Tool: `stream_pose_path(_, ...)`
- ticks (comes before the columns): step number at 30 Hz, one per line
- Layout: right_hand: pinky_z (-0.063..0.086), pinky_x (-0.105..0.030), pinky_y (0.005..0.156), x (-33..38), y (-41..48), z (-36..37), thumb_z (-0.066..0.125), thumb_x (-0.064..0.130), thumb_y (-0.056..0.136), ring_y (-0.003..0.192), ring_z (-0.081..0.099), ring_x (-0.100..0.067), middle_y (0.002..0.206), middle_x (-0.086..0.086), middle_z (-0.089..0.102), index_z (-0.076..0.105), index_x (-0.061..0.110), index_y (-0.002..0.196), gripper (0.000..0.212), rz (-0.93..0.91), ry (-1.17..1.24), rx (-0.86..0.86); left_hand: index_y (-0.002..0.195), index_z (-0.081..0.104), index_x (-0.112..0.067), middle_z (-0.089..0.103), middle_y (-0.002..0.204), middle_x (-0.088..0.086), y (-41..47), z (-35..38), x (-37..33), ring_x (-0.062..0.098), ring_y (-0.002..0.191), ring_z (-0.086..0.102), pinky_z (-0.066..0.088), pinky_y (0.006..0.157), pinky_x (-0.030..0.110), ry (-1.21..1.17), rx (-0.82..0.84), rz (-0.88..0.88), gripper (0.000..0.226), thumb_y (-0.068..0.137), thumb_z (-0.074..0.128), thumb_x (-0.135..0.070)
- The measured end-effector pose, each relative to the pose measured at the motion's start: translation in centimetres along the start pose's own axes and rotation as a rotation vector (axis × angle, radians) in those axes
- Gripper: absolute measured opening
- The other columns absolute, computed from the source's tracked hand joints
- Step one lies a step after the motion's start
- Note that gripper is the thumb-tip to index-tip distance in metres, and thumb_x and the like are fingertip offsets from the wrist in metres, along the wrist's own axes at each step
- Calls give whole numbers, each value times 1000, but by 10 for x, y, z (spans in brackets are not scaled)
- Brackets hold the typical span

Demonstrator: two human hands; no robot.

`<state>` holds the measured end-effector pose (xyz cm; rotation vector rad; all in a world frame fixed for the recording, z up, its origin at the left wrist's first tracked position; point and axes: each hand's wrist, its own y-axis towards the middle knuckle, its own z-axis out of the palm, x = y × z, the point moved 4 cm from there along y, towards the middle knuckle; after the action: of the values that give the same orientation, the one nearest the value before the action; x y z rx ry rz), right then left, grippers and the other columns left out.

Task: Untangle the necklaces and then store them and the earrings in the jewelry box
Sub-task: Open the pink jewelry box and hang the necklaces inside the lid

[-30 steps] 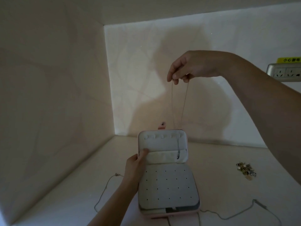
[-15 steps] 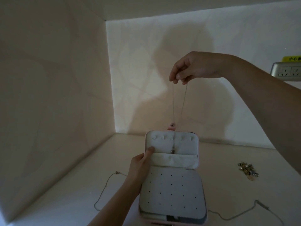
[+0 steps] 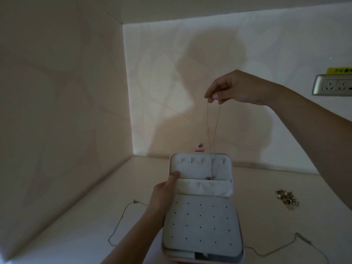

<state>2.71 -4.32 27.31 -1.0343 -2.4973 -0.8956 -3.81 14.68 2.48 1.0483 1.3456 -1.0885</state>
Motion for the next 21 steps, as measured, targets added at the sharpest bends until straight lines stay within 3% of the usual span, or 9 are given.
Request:
stream_pose_path(9, 55, -19, 76, -8, -6, 7, 59, -1, 91, 82, 66, -5, 90, -5, 71, 69, 7, 103, 17, -32, 129, -119, 83, 62, -17, 69, 81, 4, -2, 0, 0, 16, 74, 66, 45, 52, 23, -105, -16, -76, 43, 92, 47, -56)
stream_pose_path(13, 54, -20, 74, -13, -13, 12, 58, -3, 91, 82, 64, -11, 88, -6, 71, 69, 6, 102, 17, -1, 259, -213, 95, 67, -11, 74, 82, 10, 0, 0, 3, 25, 75, 72, 54, 62, 29, -137, 24, -106, 41, 88, 55, -50)
stream_pose_path(21, 54, -22, 81, -27, -33, 51, 61, -3, 89, 82, 66, -8, 91, -8, 72, 69, 7, 99, 16, 65, 231, -50, 107, 67, -4, 74, 90, 15, 2, 3, 8, 30, 82, 71, 55, 70, 37, -287, 121, -130, 30, 92, 50, -23)
